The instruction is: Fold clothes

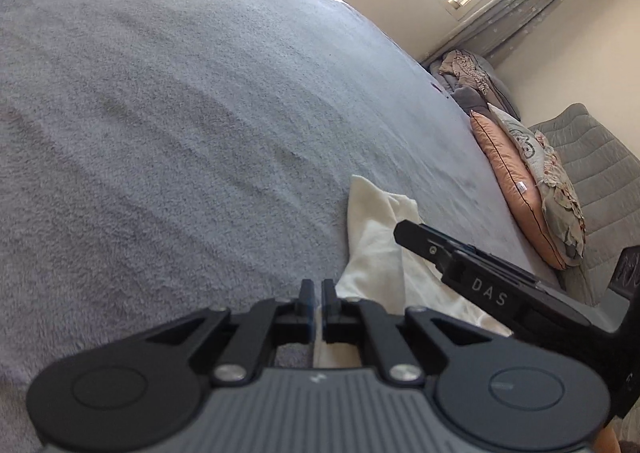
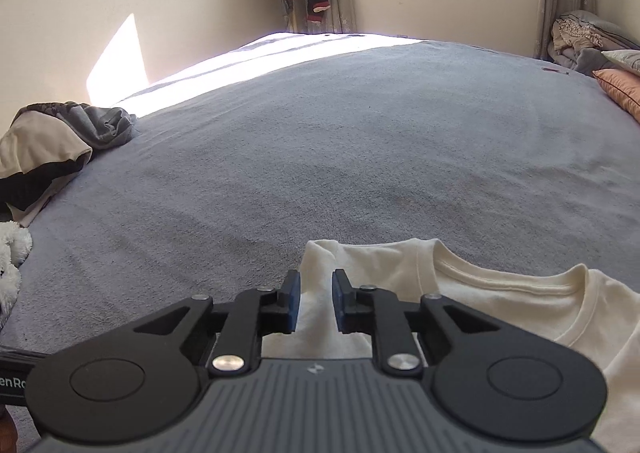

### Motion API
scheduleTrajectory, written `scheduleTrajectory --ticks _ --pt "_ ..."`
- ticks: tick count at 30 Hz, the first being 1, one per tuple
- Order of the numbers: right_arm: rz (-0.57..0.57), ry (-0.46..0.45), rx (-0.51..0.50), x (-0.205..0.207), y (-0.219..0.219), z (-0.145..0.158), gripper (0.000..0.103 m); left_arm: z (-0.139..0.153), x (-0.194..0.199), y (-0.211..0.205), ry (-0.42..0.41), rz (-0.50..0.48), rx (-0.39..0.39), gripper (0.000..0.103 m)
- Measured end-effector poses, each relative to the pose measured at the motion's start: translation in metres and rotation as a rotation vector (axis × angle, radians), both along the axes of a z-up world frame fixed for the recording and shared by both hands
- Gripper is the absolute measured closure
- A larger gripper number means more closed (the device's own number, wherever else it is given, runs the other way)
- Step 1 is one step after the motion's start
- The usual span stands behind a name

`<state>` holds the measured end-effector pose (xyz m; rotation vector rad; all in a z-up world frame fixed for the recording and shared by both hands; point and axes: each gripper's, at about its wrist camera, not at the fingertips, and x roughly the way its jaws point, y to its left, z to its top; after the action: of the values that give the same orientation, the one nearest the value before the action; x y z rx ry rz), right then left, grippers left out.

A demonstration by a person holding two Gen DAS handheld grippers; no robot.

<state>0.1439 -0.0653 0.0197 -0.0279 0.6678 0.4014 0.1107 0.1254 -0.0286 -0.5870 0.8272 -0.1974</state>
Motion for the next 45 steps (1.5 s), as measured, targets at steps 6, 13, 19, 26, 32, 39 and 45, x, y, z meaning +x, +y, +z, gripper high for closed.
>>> scheduleTrajectory --ticks 6,13,19,26,32,39,45 --pt "0.052 0.015 -0.038 -0.039 -0.001 -0.007 0.085 0.018 0.0 0.004 -0.066 -0.005 0.086 0.099" --pt "0.07 0.058 -0.17 -0.048 0.022 -0.027 0.083 0.019 -0.008 0.005 -0.087 -0.046 0.096 0.087" --pt "0.032 0.03 -0.143 -0.072 0.004 -0.001 0.08 0.012 -0.013 -0.009 -0.167 -0.14 0.095 0.084" --pt "-0.114 0.034 -0.15 -0.119 -0.058 0.006 0.073 0.003 -0.024 -0.044 -0.228 -0.326 0.218 0.068" --pt "-0.278 0.171 -0.162 -0.164 -0.125 -0.006 0.07 -0.005 -0.032 -0.047 -0.144 -0.357 0.305 0.068" --pt "-0.419 0.25 -0.115 -0.221 -0.192 0.001 0.066 0.03 -0.07 -0.012 -0.118 -0.29 0.219 0.044" --pt "-0.459 0.212 -0.053 -0.232 -0.209 0.013 0.064 0.039 -0.104 -0.033 -0.185 -0.364 0.209 0.044"
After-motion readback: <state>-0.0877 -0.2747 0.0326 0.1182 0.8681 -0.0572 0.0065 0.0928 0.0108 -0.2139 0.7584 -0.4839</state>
